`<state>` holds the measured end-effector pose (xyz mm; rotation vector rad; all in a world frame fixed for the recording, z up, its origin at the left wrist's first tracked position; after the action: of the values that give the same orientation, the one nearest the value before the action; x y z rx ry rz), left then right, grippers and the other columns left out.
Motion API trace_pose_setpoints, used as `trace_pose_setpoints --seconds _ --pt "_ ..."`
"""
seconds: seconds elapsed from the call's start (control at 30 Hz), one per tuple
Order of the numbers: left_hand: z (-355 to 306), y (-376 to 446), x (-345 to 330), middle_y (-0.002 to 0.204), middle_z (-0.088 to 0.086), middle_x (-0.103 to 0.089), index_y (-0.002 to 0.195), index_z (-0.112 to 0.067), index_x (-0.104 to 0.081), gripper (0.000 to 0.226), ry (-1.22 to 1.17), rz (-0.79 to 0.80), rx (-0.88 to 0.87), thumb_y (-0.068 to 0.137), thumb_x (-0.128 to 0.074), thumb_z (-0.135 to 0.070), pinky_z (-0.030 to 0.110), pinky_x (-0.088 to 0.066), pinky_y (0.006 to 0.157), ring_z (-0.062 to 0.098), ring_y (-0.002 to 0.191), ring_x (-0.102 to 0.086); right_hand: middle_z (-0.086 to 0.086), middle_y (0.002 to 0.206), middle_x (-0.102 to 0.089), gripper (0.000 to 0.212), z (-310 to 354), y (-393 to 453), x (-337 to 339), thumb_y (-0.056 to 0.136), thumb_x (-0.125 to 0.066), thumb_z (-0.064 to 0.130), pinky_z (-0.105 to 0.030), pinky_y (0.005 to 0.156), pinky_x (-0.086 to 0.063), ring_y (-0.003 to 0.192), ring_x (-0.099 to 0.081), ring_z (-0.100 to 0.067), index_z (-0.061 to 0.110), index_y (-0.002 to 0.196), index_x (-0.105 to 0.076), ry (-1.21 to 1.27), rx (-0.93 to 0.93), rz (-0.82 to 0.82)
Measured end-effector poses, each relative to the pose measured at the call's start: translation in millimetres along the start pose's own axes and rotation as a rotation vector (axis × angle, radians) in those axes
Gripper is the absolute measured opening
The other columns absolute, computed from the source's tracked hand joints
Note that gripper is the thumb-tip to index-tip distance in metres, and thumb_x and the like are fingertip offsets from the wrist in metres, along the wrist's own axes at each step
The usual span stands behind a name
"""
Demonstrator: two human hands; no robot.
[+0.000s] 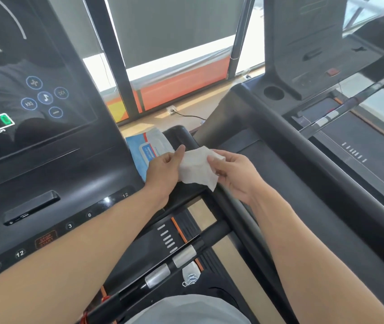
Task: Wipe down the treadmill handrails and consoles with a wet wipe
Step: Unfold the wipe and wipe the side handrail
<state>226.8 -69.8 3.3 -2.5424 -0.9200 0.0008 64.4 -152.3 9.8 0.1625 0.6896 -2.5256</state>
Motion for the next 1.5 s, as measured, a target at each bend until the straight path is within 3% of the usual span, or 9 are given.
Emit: trace_pose_setpoints --seconds 0.17,0.3,0.5,0.7,0.87,1.1,1.2,1.33,1.5 --pt "-2 -10 -10 0.085 0.008 -0.068 0.103 -0.002 -0.068 0.085 -0.004 0.096 0.051 0.075 -0.060 -0.082 0.033 -0.047 0.059 0.022 0.078 -0.063 -0.014 0.114 -0.074 0.029 -4 -4 5 0.103 -0.060 0.030 -0.044 0.090 -0.061 0.101 -0.073 -0.028 0.006 0.115 -0.072 -0.012 -0.027 -0.112" --pt "1 -18 -21 0.081 -0.003 -0.066 0.101 -0.021 -0.069 0.040 0.228 0.262 -0.032 0.082 -0.075 -0.056 0.023 -0.041 0.048 0.011 0.066 -0.057 -0.013 0.098 -0.077 0.039 -4 -10 10 0.104 -0.056 0.040 -0.033 0.066 -0.060 0.083 -0.075 -0.024 0.003 0.111 -0.069 -0.010 -0.069 -0.147" --pt "16 -18 -35 0.091 0.007 -0.073 0.101 -0.013 -0.070 0.025 0.044 0.472 0.026 0.084 -0.080 -0.028 0.034 -0.059 0.075 0.017 0.082 -0.070 -0.013 0.075 -0.065 0.051 -6 -10 16 0.097 -0.064 0.051 -0.040 0.067 -0.053 0.071 -0.063 -0.027 0.001 0.087 -0.069 -0.196 0.044 -0.232" --pt "21 -11 -43 0.097 0.010 -0.073 0.096 -0.011 -0.067 0.021 0.033 0.375 0.095 0.101 -0.060 -0.030 0.042 -0.062 0.084 0.020 0.088 -0.073 0.000 0.065 -0.056 0.055 1 -16 26 0.089 -0.067 0.061 -0.031 0.058 -0.046 0.061 -0.055 -0.016 0.007 0.079 -0.061 -0.321 0.053 -0.228" --pt "22 -22 -54 0.110 0.013 -0.072 0.121 -0.011 -0.067 0.039 -0.263 0.552 0.342 0.105 -0.046 -0.041 0.037 -0.059 0.075 0.024 0.097 -0.071 -0.007 0.113 -0.073 0.049 6 -23 32 0.074 -0.092 0.023 -0.044 0.079 -0.064 0.097 -0.074 -0.026 0.027 0.118 -0.070 -0.301 0.043 -0.092" --pt "14 -17 -52 0.110 0.011 -0.071 0.119 -0.010 -0.075 0.040 -0.390 0.790 0.423 0.094 -0.062 -0.039 0.034 -0.055 0.085 0.023 0.098 -0.069 0.001 0.108 -0.077 0.075 21 -24 39 0.076 -0.090 0.022 -0.032 0.087 -0.061 0.099 -0.073 -0.017 0.039 0.140 -0.053 -0.525 0.110 0.105" --pt "20 -8 -50 0.112 0.011 -0.070 0.119 -0.009 -0.070 0.031 -0.285 0.687 0.355 0.093 -0.067 -0.027 0.034 -0.054 0.082 0.021 0.094 -0.067 0.009 0.106 -0.077 0.073 27 -21 45 0.077 -0.090 0.023 -0.018 0.085 -0.056 0.097 -0.071 -0.006 0.039 0.139 -0.055 -0.621 0.131 0.135" --pt "12 0 -43 0.104 0.006 -0.073 0.100 -0.017 -0.069 0.006 -0.022 0.314 -0.010 0.097 -0.067 -0.022 0.040 -0.063 0.072 0.020 0.094 -0.073 0.012 0.100 -0.075 0.055 27 -6 54 0.080 -0.087 0.025 -0.020 0.077 -0.055 0.092 -0.070 -0.004 0.040 0.127 -0.063 -0.759 0.142 0.097" --pt "2 11 -47 0.102 0.001 -0.071 0.108 -0.017 -0.064 0.012 0.344 0.196 -0.180 0.100 -0.062 -0.025 0.040 -0.064 0.072 0.019 0.083 -0.075 0.005 0.125 -0.057 0.044 10 11 47 0.087 -0.077 0.037 -0.039 0.100 -0.043 0.115 -0.052 -0.019 0.029 0.128 -0.061 -1.119 0.372 -0.547"
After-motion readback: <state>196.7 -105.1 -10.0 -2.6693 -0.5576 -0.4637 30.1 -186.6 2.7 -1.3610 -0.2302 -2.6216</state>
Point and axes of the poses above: each hand's wrist, its own y-axis towards the middle knuckle, its own x-axis out of the back of the hand, z = x × y, the point moved 3 cm from there along y, towards the middle knuckle
